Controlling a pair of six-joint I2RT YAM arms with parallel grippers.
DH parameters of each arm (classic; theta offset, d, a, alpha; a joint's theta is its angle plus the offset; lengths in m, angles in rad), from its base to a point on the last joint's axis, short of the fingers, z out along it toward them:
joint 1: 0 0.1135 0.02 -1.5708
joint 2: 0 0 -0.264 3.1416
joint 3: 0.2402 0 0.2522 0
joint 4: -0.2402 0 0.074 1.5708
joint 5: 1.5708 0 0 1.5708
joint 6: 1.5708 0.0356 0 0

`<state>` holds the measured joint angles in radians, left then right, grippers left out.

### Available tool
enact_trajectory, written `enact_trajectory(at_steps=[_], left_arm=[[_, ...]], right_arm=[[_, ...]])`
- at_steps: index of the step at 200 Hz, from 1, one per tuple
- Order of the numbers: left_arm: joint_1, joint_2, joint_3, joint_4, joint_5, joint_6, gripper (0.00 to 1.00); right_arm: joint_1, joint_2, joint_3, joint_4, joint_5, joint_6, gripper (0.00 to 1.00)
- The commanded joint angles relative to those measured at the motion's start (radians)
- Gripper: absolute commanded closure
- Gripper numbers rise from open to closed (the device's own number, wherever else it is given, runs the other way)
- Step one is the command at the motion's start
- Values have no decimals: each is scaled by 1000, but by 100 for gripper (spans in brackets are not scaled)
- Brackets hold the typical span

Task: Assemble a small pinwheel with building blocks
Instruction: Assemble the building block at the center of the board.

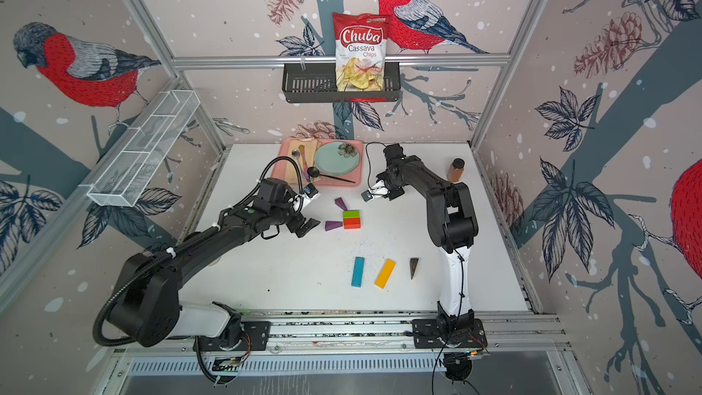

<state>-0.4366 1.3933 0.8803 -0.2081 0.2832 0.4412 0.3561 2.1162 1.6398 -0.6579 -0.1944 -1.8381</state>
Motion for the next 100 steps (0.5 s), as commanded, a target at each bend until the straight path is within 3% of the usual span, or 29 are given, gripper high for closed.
enact_trajectory(at_steps=[1, 100], left_arm=[[1, -14, -8, 19, -22, -44, 2], [1, -49, -55, 39, -29, -71, 2]], right_arm=[[22, 12, 12, -16, -10, -28, 79], [109, 30, -20, -22, -7, -9, 77]])
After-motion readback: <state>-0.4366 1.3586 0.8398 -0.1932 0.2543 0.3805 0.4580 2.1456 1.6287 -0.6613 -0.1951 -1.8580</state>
